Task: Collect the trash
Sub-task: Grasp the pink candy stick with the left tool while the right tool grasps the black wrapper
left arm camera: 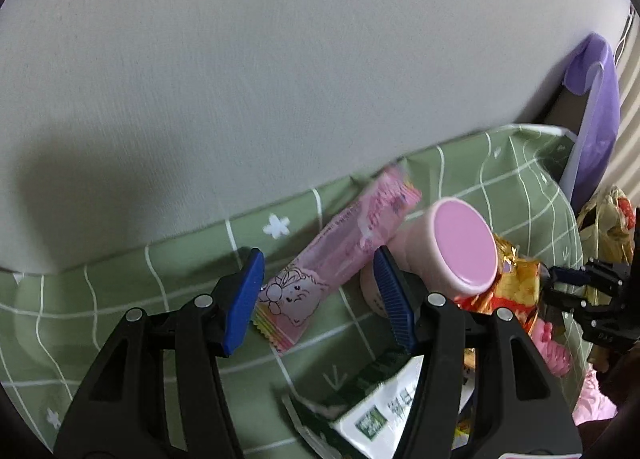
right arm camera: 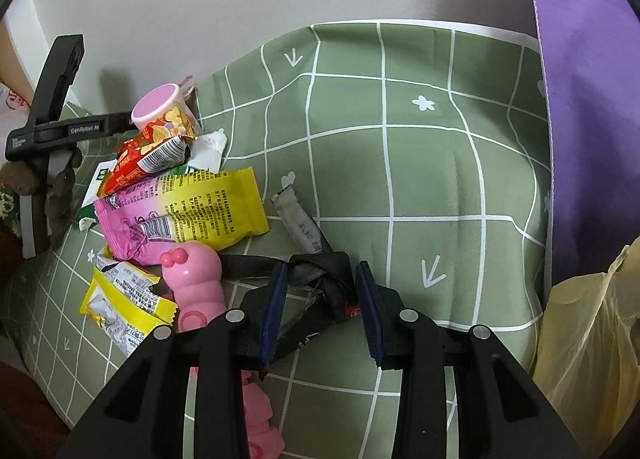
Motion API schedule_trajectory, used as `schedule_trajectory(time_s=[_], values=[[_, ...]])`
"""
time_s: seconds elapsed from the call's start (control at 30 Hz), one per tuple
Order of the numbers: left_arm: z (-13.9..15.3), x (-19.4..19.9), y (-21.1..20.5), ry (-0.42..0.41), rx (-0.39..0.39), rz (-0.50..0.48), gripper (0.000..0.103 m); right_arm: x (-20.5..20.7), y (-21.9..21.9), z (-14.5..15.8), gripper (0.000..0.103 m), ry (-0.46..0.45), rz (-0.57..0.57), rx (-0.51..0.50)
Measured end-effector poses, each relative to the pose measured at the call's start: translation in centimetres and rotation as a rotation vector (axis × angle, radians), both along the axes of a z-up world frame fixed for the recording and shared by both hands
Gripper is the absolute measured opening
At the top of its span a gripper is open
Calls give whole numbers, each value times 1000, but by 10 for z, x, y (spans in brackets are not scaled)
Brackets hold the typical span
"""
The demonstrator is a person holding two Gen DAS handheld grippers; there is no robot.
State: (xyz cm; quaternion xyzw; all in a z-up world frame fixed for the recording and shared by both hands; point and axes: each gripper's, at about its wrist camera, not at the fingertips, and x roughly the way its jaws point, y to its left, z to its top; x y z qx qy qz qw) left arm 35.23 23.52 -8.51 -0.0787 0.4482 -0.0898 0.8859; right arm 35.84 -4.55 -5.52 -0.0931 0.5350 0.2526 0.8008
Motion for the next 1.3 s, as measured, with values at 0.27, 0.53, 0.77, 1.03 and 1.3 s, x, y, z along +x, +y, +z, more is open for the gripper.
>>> schedule_trajectory(time_s=[0.27,0.53,0.77,1.03,1.3], values=[[1,-29,-20,14,-7,-15,54,-2,7,4,34,-23,9,11],[8,-70,-31,6,-36,-20,54,-11,-1,15,33,-68,7,34],[23,-76,-14,-47,-49,1,54,-19,-12,33,31,-110,-13,71],[10,-37,-20,47,61,-73,53,-26,-32,43,31,-120,-72,86],[-3,-40,-33,85,121,-34,19,-31,-41,51,31,-139,-110,89]])
